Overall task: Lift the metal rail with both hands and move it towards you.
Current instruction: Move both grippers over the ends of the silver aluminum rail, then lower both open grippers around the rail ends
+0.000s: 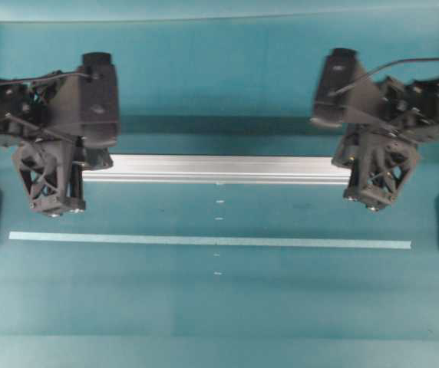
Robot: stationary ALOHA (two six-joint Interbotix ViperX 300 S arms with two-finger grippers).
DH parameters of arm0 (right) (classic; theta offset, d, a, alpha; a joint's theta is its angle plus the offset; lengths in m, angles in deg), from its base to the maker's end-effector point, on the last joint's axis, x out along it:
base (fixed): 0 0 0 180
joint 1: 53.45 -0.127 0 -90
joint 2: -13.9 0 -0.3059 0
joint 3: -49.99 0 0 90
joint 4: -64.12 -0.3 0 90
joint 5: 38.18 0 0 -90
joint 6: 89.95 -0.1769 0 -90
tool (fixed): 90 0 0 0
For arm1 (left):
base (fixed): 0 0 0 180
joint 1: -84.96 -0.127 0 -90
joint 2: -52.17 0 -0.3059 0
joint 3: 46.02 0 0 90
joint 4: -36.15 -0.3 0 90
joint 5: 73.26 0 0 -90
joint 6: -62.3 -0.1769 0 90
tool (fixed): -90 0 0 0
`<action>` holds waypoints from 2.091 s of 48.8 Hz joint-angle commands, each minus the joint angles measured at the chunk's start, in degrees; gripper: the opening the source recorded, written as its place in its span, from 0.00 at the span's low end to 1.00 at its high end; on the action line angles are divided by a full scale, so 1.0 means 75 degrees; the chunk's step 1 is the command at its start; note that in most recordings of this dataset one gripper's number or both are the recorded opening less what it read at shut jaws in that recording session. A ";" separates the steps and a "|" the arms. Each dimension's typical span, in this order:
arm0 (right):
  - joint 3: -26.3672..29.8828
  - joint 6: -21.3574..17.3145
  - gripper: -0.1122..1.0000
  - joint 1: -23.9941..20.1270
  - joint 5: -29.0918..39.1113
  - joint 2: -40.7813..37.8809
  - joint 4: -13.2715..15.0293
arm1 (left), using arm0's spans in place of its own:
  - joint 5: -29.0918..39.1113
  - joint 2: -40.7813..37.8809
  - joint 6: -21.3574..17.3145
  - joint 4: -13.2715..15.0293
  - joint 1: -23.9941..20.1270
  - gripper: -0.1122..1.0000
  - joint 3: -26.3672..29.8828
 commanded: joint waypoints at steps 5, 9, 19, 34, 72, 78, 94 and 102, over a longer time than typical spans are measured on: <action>0.0574 0.0586 0.11 0.0023 0.0645 -0.0516 0.0199 | 0.0281 -0.0082 -0.0023 -0.0023 -0.0152 0.05 0.0176; 0.0633 0.0797 0.11 0.0059 0.0773 -0.0656 0.0211 | 0.0328 -0.0117 -0.0023 -0.0047 -0.0152 0.05 0.0164; 0.0703 0.1113 0.13 0.0105 0.0785 -0.0809 0.0234 | 0.0305 -0.0176 -0.0199 -0.0070 -0.0176 0.06 0.0047; 0.0738 0.1195 0.44 0.0270 0.0539 -0.0902 0.0246 | 0.0328 -0.0246 -0.1137 -0.0070 -0.0445 0.17 -0.0094; 0.0082 0.1559 1.00 0.0281 -0.0703 -0.1184 0.0773 | -0.1277 -0.0785 -0.1207 -0.0082 -0.0727 0.99 -0.1102; -0.0059 0.1594 1.00 0.0281 -0.1066 -0.1359 0.0762 | -0.1629 -0.1078 -0.1254 -0.0082 -0.0844 0.99 -0.1125; -0.0363 0.1594 1.00 0.0281 -0.1582 -0.1781 0.0703 | -0.2355 -0.1699 -0.1230 -0.0082 -0.1020 0.99 -0.1406; -0.0586 0.1582 1.00 0.0293 -0.1934 -0.1898 0.0691 | -0.2965 -0.1828 -0.1230 -0.0082 -0.1020 0.99 -0.1816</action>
